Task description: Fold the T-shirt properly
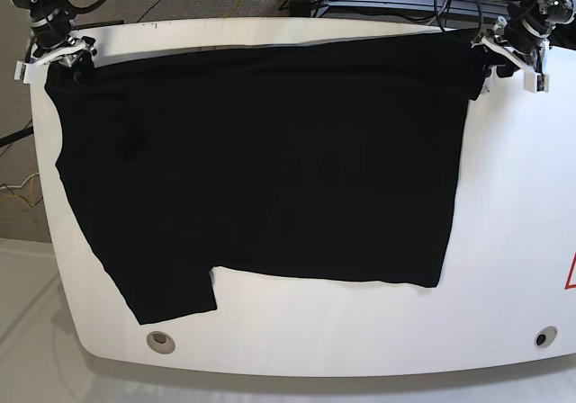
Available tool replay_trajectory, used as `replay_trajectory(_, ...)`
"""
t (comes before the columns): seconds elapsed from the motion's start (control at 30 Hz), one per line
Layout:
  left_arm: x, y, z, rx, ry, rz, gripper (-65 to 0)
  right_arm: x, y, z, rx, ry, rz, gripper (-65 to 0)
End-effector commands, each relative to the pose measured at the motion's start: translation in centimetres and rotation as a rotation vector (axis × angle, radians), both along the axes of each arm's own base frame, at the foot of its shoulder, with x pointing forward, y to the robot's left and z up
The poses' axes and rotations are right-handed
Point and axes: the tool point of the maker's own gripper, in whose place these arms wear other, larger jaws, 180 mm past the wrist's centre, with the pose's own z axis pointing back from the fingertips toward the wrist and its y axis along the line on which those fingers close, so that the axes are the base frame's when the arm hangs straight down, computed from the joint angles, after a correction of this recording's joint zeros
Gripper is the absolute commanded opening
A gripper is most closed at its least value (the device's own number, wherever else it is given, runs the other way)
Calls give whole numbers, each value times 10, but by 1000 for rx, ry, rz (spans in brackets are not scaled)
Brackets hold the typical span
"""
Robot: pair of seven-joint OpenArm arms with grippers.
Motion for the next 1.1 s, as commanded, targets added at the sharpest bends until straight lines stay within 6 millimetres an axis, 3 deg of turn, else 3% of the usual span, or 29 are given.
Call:
replay_trajectory(0.0, 7, 4, 11, 16, -37, -11, -334, 6, -10, 17, -49, -54, -2, -318)
replay_trajectory(0.3, 10, 7, 18, 26, -60, -5, -351, 7, -17, 26, -84, -65, -3, -286)
replay_trajectory(0.5, 9, 14, 34, 69, -92, 8, -391, 17, -24, 43, -127, -87, 17, -262)
replay_trajectory(0.77, 14, 14, 43, 90, -118, -3, -439, 31, -12, 61, -183, -111, 77, -268)
replay_trajectory(0.83, 12, 6, 34, 74, -101, -24, -510, 38, 6, 57, -174, -114, 123, -355)
replay_trajectory(0.97, 12, 1, 30, 67, -94, -38, -595, 41, 13, 55, -170, -110, 141, -480)
replay_trajectory(1.07, 12, -7, 25, 51, -83, -59, -650, 38, 10, 51, -158, -102, 130, -518)
